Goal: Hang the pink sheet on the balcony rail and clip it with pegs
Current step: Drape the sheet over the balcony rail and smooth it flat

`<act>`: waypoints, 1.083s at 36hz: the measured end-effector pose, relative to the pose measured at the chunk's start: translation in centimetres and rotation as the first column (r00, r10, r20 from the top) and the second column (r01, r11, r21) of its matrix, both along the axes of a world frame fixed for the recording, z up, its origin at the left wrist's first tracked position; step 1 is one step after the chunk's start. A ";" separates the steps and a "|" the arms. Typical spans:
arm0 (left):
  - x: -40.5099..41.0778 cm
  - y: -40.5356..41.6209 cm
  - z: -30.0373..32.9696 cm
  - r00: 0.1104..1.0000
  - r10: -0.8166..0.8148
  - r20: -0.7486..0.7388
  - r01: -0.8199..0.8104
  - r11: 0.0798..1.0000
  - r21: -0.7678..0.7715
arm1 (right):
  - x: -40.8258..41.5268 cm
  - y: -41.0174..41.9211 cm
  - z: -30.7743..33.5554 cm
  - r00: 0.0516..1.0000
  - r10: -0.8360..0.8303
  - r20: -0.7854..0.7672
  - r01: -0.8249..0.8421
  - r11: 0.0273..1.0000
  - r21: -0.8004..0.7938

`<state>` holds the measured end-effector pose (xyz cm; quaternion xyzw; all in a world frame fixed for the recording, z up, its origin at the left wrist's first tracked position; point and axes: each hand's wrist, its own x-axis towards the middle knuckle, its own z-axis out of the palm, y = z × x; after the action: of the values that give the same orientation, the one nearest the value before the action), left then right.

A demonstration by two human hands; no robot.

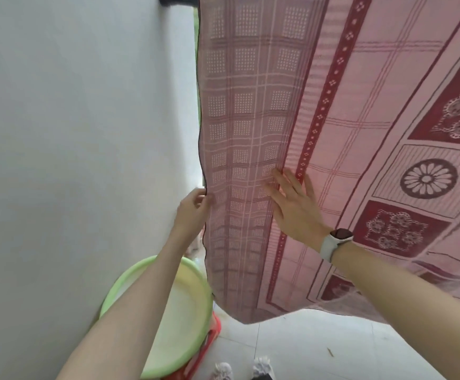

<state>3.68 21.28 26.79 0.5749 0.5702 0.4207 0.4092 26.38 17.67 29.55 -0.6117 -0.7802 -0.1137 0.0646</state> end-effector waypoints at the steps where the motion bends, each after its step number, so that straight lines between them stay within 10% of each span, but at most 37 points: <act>1: 0.3 0.3 0.5 0.999 0.032 -0.003 -0.032 0.999 0.031 | 0.1 0.1 0.2 1.000 -0.001 -0.010 0.001 1.000 0.004; 7: -0.2 2.5 3.7 0.901 0.425 0.086 -0.433 0.893 0.126 | 0.7 0.5 1.5 0.998 -0.050 0.041 0.047 0.997 0.055; 14: 1.1 3.0 5.4 0.973 0.113 0.203 -0.127 0.990 0.060 | 0.7 0.6 2.8 0.996 0.026 -0.083 -0.021 0.998 0.061; 23: 4.7 4.9 15.0 0.948 0.164 0.271 -0.258 0.897 0.360 | 1.4 2.3 9.2 0.982 0.152 -0.111 -0.113 0.949 0.294; 33: 3.0 8.6 24.8 0.851 0.372 0.371 -0.510 0.752 0.417 | 2.8 4.1 21.2 0.943 0.333 0.009 -0.208 0.567 0.797; 39: 6.0 7.3 27.6 0.845 0.529 -0.083 -0.226 0.492 0.841 | 4.5 5.2 25.7 0.991 0.112 -0.070 -0.006 0.572 0.820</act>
<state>9.65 28.59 54.40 0.6155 0.4896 0.6090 -0.1023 30.85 22.86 55.21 -0.4919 -0.6547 -0.4233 0.3876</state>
